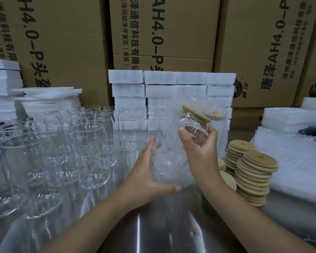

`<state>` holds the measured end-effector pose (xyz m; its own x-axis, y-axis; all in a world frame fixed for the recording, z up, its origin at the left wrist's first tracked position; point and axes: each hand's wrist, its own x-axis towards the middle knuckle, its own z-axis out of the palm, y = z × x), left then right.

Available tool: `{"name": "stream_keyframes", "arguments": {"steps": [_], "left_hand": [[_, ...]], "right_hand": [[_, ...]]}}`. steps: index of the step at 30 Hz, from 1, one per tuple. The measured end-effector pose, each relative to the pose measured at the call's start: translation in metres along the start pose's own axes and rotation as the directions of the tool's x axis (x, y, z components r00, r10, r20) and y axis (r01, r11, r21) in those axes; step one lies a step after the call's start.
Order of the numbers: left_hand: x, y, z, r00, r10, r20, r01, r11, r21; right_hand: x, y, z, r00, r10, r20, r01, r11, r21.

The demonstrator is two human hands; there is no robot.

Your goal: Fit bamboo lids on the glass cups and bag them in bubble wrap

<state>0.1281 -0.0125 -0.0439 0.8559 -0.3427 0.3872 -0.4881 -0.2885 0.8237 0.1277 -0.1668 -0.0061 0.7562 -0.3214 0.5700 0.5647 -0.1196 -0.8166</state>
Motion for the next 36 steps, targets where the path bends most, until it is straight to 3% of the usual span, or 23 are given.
{"name": "stream_keyframes", "arguments": {"steps": [3, 12, 19, 25, 32, 34, 36], "left_hand": [[0.002, -0.004, 0.004, 0.995, 0.090, -0.043, -0.083, 0.987, 0.134], [-0.001, 0.004, 0.000, 0.961, 0.107, -0.257, -0.105, 0.994, 0.022], [-0.004, 0.005, 0.001, 0.933, 0.101, -0.344, -0.145, 0.984, -0.104], [-0.004, 0.009, -0.001, 0.900, 0.050, -0.433, -0.155, 0.965, -0.210], [0.000, 0.005, -0.007, 0.881, -0.100, -0.462, -0.093, 0.921, -0.377], [0.002, 0.005, -0.008, 0.880, -0.104, -0.463, -0.100, 0.914, -0.394], [0.004, 0.008, -0.009, 0.885, -0.084, -0.458, -0.129, 0.901, -0.415]], "right_hand": [[-0.004, -0.002, 0.004, 0.999, 0.037, 0.027, -0.039, 0.998, 0.056], [-0.012, 0.005, 0.007, 0.984, -0.029, 0.174, 0.029, 1.000, 0.007], [-0.019, 0.003, 0.007, 0.944, -0.039, 0.328, 0.113, 0.972, -0.208], [-0.019, 0.001, 0.006, 0.882, 0.059, 0.468, -0.008, 0.994, -0.110], [-0.011, 0.018, 0.002, 0.674, 0.282, 0.682, -0.238, 0.958, -0.161], [-0.012, 0.020, 0.006, 0.688, 0.245, 0.683, -0.234, 0.966, -0.111], [-0.013, 0.023, 0.008, 0.752, 0.198, 0.628, -0.212, 0.976, -0.053]]}}
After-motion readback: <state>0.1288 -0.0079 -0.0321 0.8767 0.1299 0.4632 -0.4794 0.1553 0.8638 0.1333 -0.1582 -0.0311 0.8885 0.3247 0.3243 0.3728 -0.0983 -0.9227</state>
